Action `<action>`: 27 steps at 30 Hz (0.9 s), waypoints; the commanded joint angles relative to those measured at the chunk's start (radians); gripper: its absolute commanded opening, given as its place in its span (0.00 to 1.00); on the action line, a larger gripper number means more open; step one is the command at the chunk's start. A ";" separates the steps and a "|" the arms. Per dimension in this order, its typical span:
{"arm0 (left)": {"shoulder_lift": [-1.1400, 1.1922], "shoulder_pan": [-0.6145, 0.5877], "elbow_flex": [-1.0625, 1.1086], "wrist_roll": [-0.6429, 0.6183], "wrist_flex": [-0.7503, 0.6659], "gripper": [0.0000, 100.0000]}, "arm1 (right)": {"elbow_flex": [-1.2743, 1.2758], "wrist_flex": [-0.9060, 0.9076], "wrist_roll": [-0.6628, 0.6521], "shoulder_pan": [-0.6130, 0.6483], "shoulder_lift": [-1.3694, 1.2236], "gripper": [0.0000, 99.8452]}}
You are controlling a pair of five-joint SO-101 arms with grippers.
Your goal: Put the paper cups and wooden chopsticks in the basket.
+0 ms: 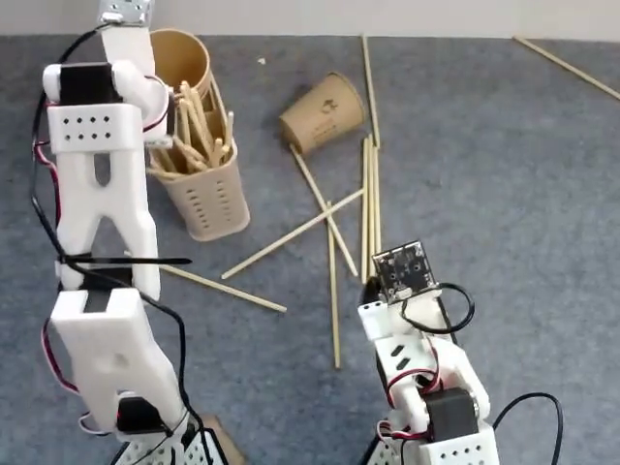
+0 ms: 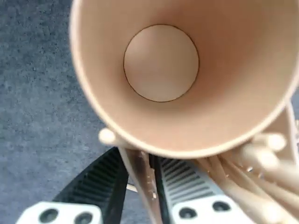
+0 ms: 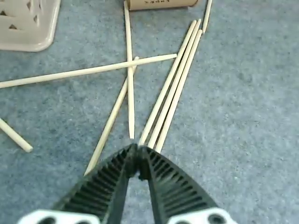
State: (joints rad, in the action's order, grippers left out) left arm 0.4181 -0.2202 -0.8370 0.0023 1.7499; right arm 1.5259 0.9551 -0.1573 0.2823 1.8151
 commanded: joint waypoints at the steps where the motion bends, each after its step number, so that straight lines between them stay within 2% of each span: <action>1: -0.048 -0.030 0.091 0.087 0.025 0.00 | -0.004 0.004 0.008 -0.005 0.001 0.01; 7: -0.108 -0.028 0.166 0.152 0.025 0.00 | -0.004 0.002 0.008 -0.005 0.001 0.01; 11: -0.122 -0.028 0.117 0.144 0.020 0.00 | -0.004 -0.004 0.008 -0.005 -0.001 0.01; 14: -0.088 -0.035 0.030 0.089 0.015 0.01 | -0.002 -0.021 0.009 -0.005 -0.001 0.01; 21: -0.041 -0.030 -0.105 0.064 0.014 0.26 | -0.002 -0.019 0.009 -0.005 -0.001 0.01; 27: -0.085 -0.018 -0.351 0.058 0.011 0.28 | -0.002 -0.019 0.009 -0.005 -0.001 0.01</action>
State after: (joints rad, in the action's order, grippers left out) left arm 0.3951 -0.2371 -1.0533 0.0729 1.7622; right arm 1.5259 0.9490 -0.1573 0.2823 1.8151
